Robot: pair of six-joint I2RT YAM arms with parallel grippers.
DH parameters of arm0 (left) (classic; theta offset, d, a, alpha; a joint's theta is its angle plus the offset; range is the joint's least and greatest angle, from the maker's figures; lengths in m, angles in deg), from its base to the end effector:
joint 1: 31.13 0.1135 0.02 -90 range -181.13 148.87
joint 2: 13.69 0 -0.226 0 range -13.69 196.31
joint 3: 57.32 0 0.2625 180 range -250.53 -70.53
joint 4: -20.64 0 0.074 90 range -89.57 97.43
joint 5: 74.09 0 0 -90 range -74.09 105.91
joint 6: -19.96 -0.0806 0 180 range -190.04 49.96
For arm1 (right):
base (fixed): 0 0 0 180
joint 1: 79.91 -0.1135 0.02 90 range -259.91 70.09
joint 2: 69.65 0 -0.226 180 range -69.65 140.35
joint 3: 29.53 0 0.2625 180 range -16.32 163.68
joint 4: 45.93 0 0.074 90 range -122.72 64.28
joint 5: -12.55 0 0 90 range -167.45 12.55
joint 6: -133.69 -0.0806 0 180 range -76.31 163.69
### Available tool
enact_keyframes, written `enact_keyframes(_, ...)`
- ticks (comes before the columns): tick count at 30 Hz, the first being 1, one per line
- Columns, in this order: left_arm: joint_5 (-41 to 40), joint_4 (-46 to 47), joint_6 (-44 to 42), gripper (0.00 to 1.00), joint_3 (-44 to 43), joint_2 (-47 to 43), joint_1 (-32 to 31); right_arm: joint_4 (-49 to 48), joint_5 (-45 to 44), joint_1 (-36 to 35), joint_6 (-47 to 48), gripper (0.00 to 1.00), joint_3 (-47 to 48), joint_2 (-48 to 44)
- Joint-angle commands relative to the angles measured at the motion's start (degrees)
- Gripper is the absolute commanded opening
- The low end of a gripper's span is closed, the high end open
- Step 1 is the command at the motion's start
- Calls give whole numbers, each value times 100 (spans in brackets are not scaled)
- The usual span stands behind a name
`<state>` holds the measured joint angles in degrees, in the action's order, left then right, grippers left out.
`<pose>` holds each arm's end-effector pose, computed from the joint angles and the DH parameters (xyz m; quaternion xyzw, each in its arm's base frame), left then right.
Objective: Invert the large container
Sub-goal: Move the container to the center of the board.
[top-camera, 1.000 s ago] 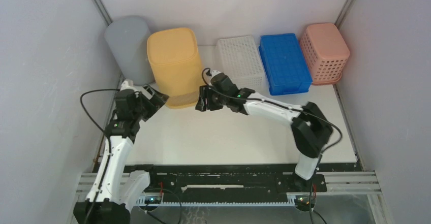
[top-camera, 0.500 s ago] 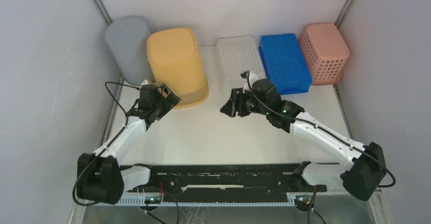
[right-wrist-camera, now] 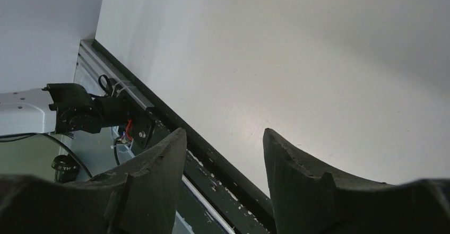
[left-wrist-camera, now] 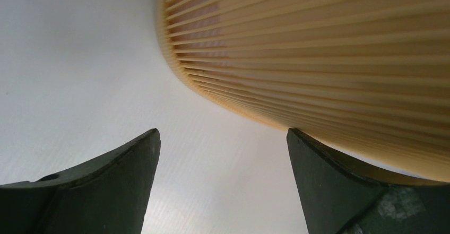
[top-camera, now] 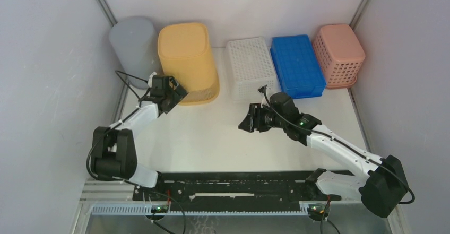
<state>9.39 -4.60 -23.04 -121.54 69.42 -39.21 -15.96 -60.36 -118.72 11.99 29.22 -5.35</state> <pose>0.3496 -0.0404 0.1456 -0.3272 0.8595 -0.1334 0.3692 0.2238 0.2104 0.2040 -0.1224 0.8733 0.3691 0.2934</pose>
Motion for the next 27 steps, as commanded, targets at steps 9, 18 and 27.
enact_keyframes(9, -263, 234, -54, 93, -1243, 1176, 184, -297, 337, 277, -30, 64, -75, -101)
enact_keyframes(18, -206, 27, -84, 92, -2269, 1991, 195, -321, 466, 497, -27, 64, -203, -114)
enact_keyframes(27, -33, -75, -151, 91, -2657, 2366, 192, -707, 501, 1333, -24, 65, -85, 454)
